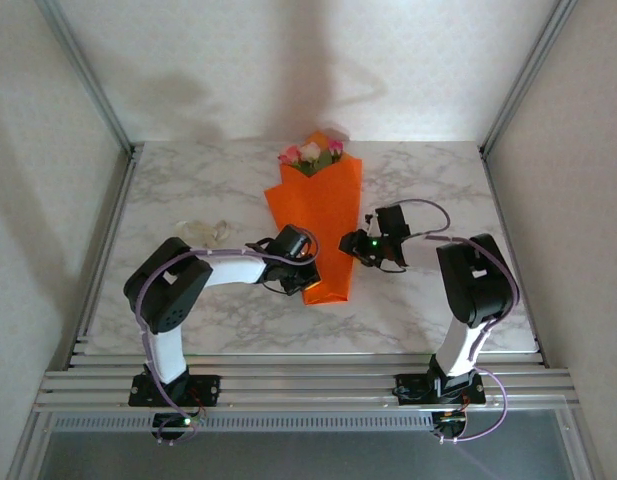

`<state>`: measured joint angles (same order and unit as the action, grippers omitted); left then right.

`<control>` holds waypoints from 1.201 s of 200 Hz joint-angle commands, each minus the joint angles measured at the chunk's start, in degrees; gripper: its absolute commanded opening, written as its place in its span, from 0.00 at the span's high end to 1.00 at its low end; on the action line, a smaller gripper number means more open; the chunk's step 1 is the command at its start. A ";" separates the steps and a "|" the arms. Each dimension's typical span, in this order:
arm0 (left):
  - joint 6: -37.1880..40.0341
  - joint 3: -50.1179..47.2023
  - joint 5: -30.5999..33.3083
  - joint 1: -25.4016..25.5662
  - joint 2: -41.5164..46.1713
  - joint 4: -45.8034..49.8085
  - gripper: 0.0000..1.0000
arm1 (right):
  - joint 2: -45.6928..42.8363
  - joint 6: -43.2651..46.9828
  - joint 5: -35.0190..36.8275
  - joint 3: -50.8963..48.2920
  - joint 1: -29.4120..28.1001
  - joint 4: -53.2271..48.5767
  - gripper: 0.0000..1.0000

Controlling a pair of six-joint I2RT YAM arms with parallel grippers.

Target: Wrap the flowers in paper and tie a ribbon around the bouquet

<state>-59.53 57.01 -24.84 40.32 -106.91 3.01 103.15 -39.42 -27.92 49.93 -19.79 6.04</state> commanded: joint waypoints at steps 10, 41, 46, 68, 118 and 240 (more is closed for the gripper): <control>1.71 0.20 1.45 0.47 -1.89 3.54 1.00 | 5.48 0.68 0.78 6.21 2.76 0.05 0.86; 1.87 0.12 1.44 0.47 -2.24 3.85 1.00 | 6.89 0.40 0.52 8.46 3.77 0.55 1.00; 1.87 0.12 1.46 0.47 -2.31 3.84 1.00 | 7.06 0.33 0.58 8.79 3.82 0.50 0.96; 2.03 -0.02 1.42 0.47 -2.42 4.12 1.00 | 9.25 -0.56 0.42 11.17 4.18 0.65 0.61; 2.57 -0.94 1.16 0.47 -2.15 4.37 1.00 | 15.60 -3.32 0.05 18.10 5.87 1.16 0.92; 3.10 -0.33 0.51 0.47 -2.77 5.12 1.00 | 26.55 -9.34 1.69 33.10 7.67 3.49 1.00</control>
<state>-57.34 57.43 -24.64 40.32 -107.48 2.39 127.02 -46.54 -27.99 80.27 -12.60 8.25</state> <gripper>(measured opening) 0.035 0.087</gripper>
